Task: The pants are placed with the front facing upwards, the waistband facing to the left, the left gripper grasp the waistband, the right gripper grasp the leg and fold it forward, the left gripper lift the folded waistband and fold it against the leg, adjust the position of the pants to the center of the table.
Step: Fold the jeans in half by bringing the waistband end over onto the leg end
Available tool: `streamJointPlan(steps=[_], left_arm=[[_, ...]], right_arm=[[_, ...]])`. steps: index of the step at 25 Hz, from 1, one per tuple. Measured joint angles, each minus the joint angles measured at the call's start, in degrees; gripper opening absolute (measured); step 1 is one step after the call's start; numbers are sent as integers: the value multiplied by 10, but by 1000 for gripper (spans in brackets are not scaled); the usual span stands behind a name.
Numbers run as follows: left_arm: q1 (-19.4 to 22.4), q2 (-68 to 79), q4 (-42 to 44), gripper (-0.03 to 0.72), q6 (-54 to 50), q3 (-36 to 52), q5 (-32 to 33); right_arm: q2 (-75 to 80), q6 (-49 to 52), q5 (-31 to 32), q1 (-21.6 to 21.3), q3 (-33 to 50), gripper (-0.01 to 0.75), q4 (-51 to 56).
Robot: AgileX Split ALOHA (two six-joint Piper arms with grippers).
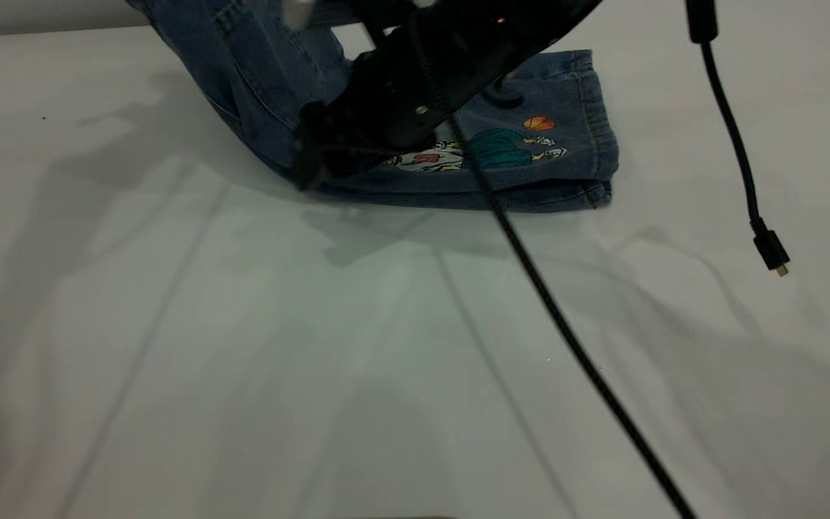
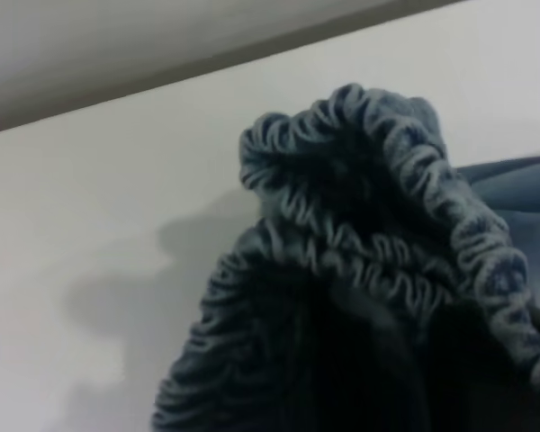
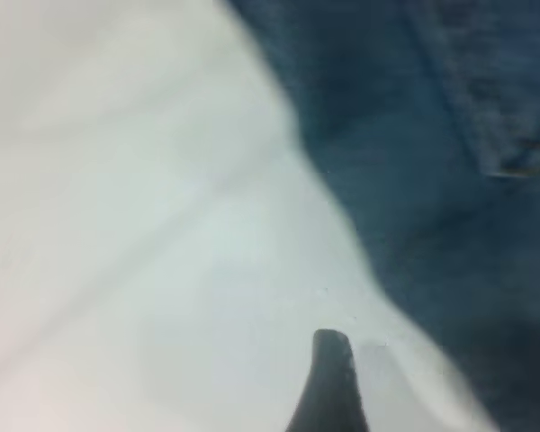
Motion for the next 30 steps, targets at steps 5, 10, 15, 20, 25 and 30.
streamJointPlan(steps=[5,10,15,20,25,30], left_arm=[[-29,-5,1,69,0,0,0],[-39,-6,1,69,0,0,4],[-63,-6,2,69,3,0,6],[-112,-4,2,69,3,0,1],[-163,23,2,69,5,0,-41],[-212,77,1,69,5,0,-104]], right_arm=[[-18,10,62,-12,0,498,-23],[-88,74,159,-64,0,498,-117],[-147,214,231,-146,0,498,-245],[-187,298,245,-222,0,498,-309],[-208,318,247,-263,0,497,-313],[-229,320,248,-277,0,497,-313]])
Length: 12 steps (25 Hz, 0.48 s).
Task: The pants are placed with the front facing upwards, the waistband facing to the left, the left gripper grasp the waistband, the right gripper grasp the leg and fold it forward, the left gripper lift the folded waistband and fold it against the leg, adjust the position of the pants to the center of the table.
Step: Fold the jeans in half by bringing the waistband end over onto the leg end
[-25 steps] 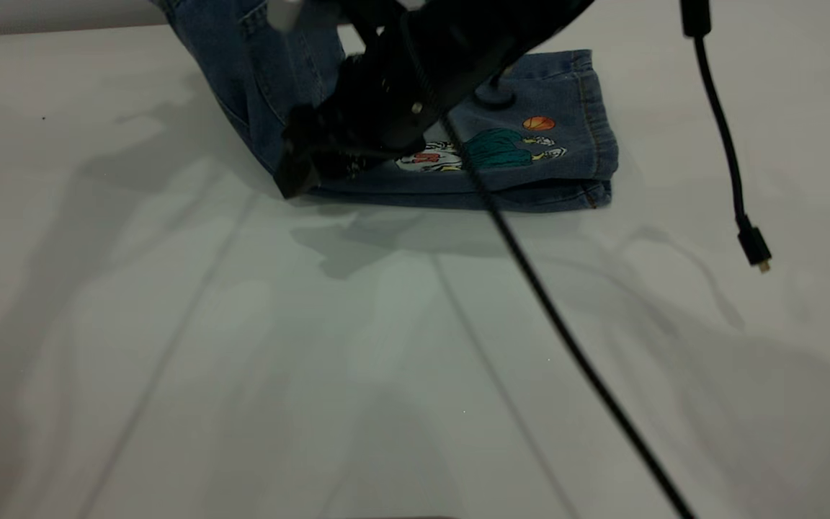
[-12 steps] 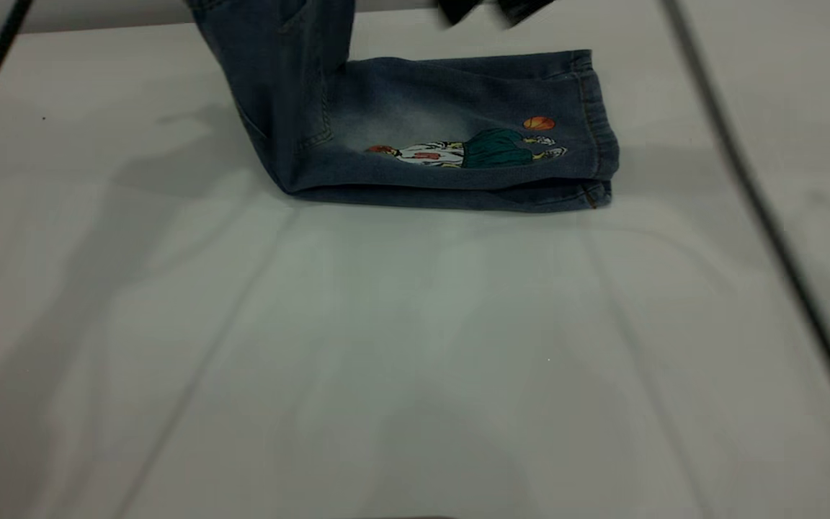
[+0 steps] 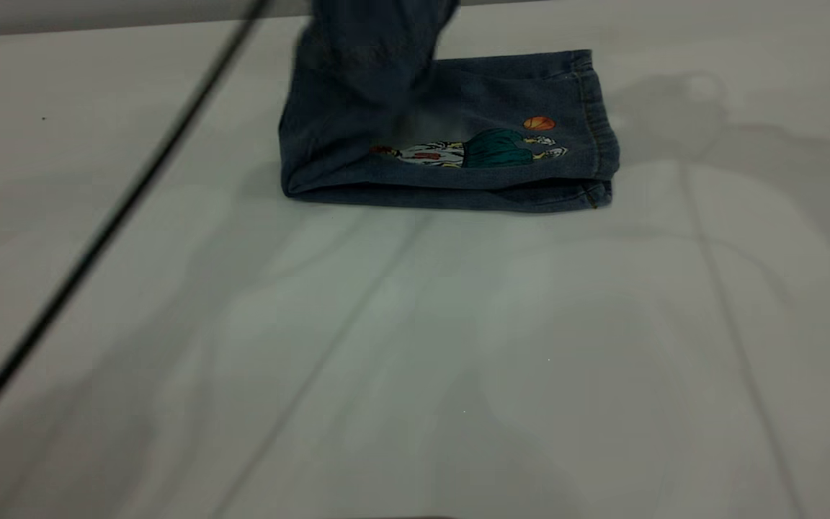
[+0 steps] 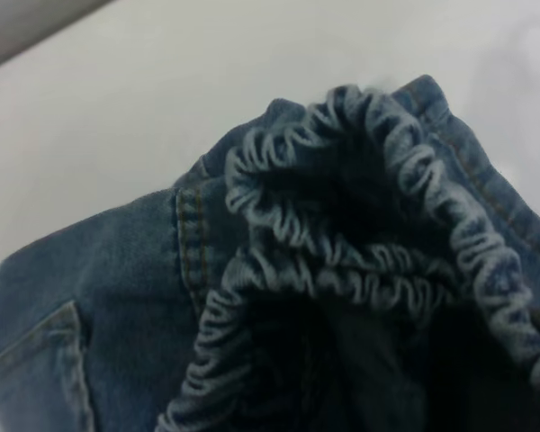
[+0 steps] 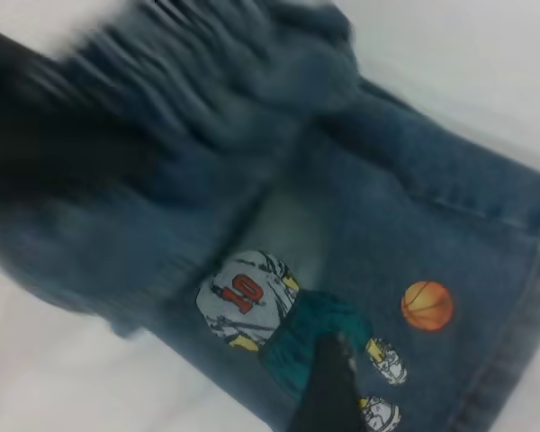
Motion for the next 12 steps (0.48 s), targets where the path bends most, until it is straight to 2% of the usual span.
streamJointPlan(steps=[8,12], left_arm=[[-76,82,-1,74,40,1,-132],[-101,88,-5,138,68,1,-162]], right_arm=[[-14,0,-5,0,0,497,0],[-14,0,-5,0,0,497,0]])
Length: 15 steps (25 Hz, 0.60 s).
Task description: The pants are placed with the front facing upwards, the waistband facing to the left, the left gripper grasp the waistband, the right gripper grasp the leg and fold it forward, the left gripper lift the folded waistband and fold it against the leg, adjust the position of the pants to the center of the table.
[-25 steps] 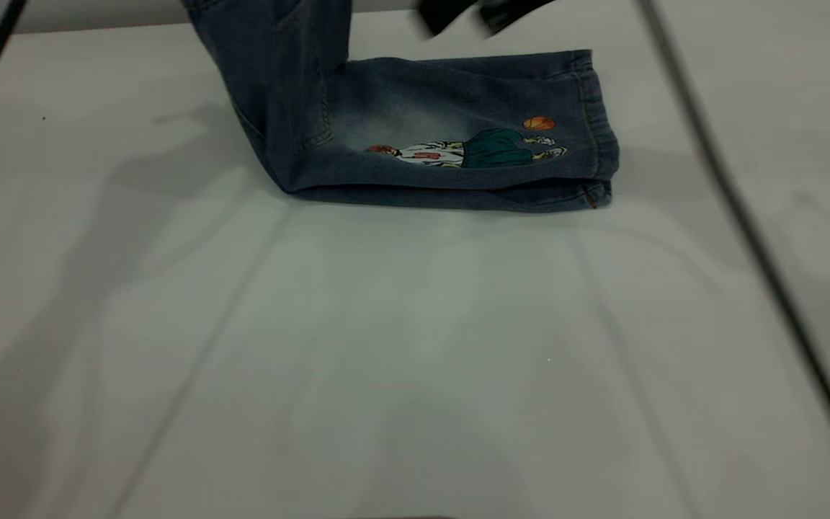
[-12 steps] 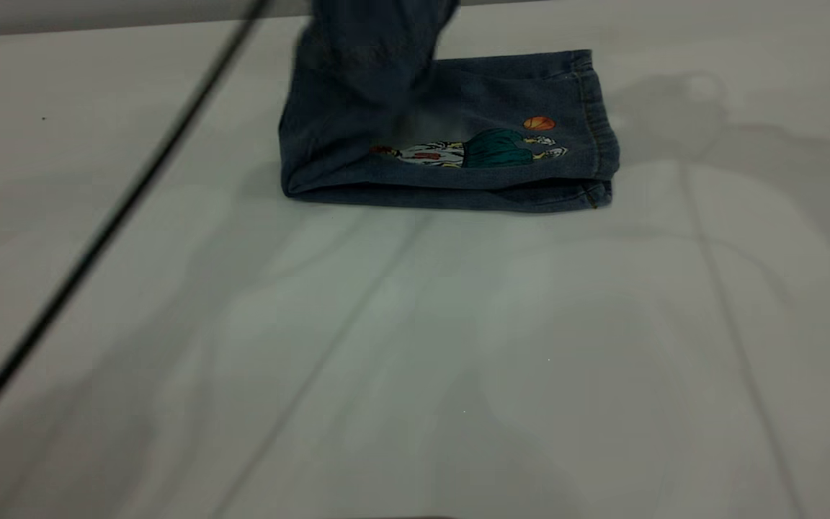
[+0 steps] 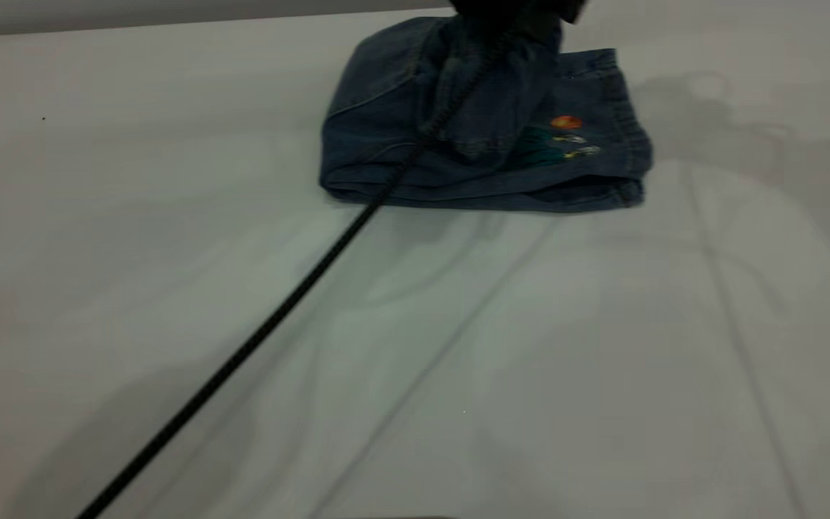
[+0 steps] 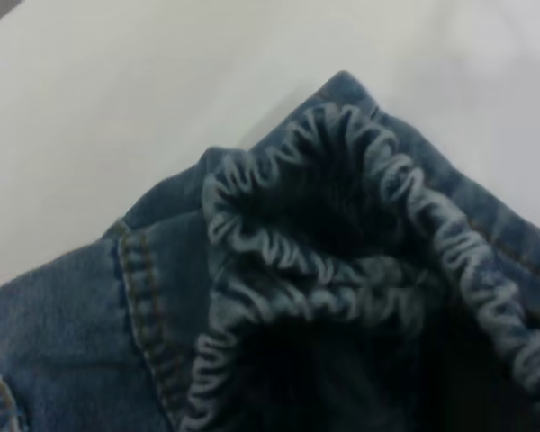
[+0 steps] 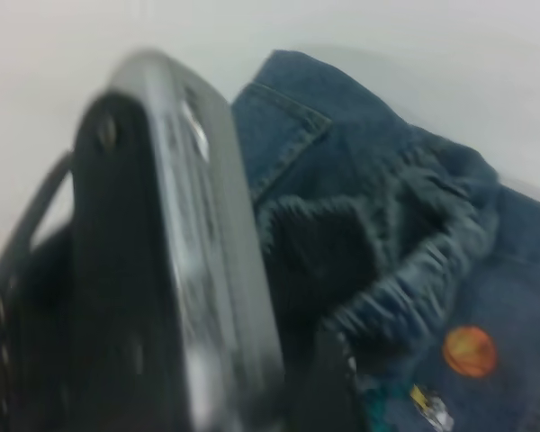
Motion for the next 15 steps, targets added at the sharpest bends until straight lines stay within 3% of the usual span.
streamJointPlan(steps=[9,15], left_arm=[[-11,-7,-5,472,-2,0,-4],[-2,-49,-4,512,-6,-1,88]], right_arm=[[0,0,-1,0,0,497,0],[0,0,0,0,0,497,-1]])
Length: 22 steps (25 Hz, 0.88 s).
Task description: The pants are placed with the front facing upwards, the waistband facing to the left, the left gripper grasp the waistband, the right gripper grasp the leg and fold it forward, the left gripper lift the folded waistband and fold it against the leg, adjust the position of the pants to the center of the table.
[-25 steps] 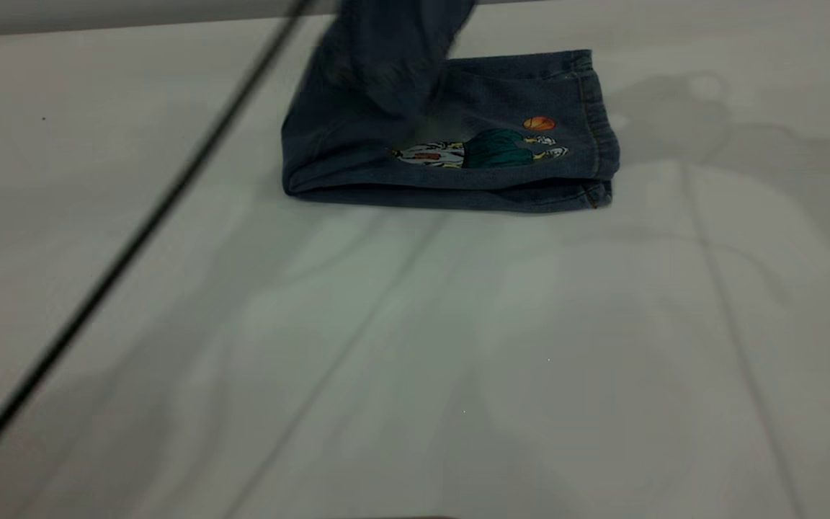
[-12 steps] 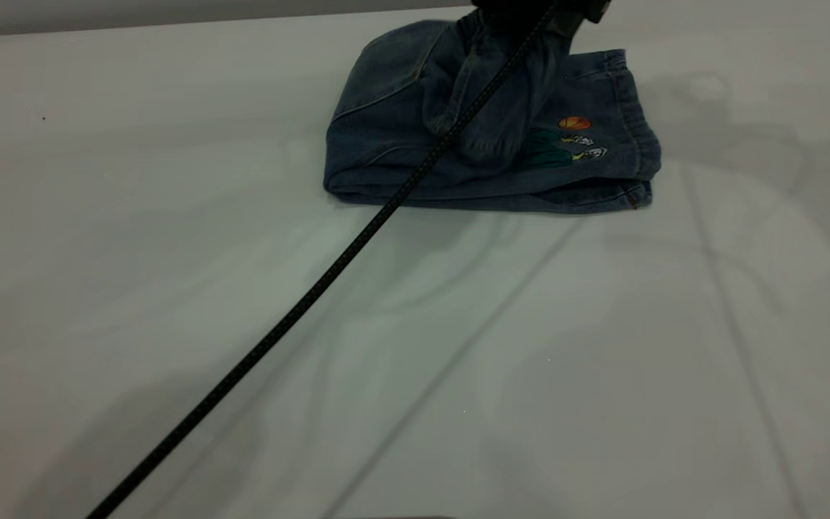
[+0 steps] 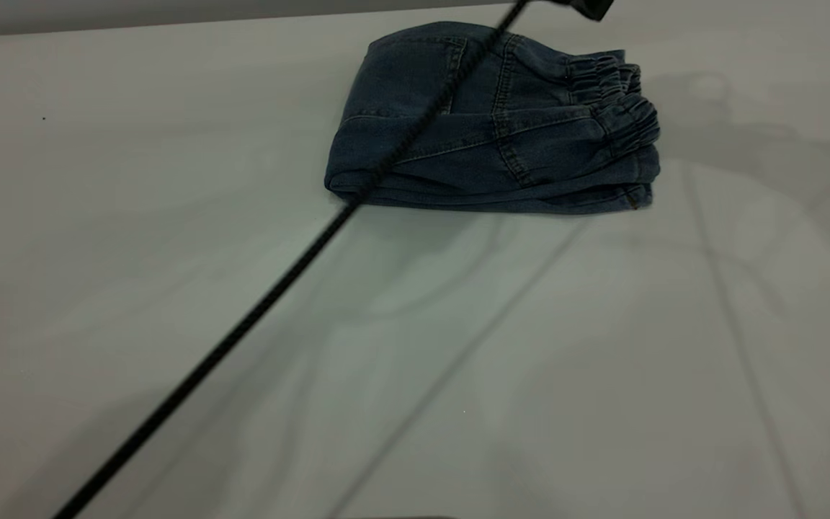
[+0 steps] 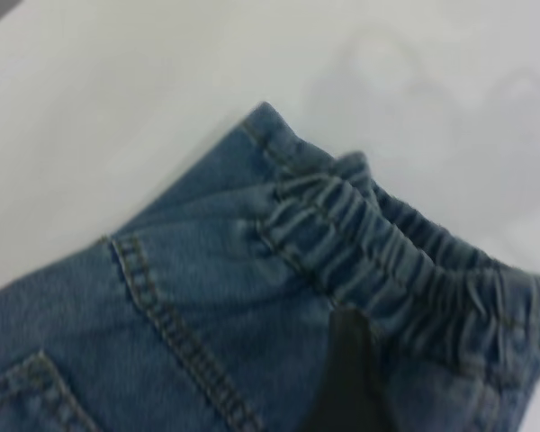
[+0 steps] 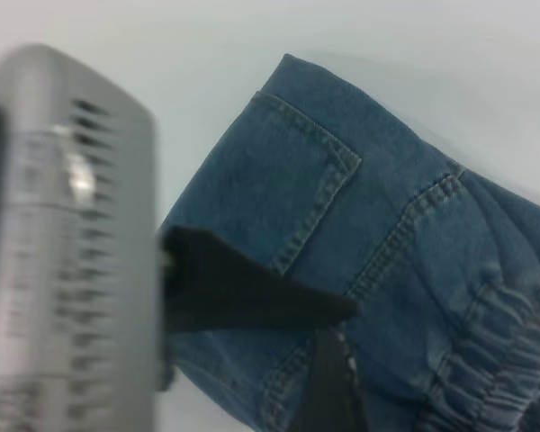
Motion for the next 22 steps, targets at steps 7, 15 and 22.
streamJointPlan(steps=[7,15,22], left_arm=[[42,38,71,512,15,-1,33],[44,119,110,513,98,-1,-15],[43,130,103,514,52,-7,3]], right_arm=[[0,0,21,0,0,497,0],[0,0,35,0,0,497,0],[0,0,45,0,0,497,0]])
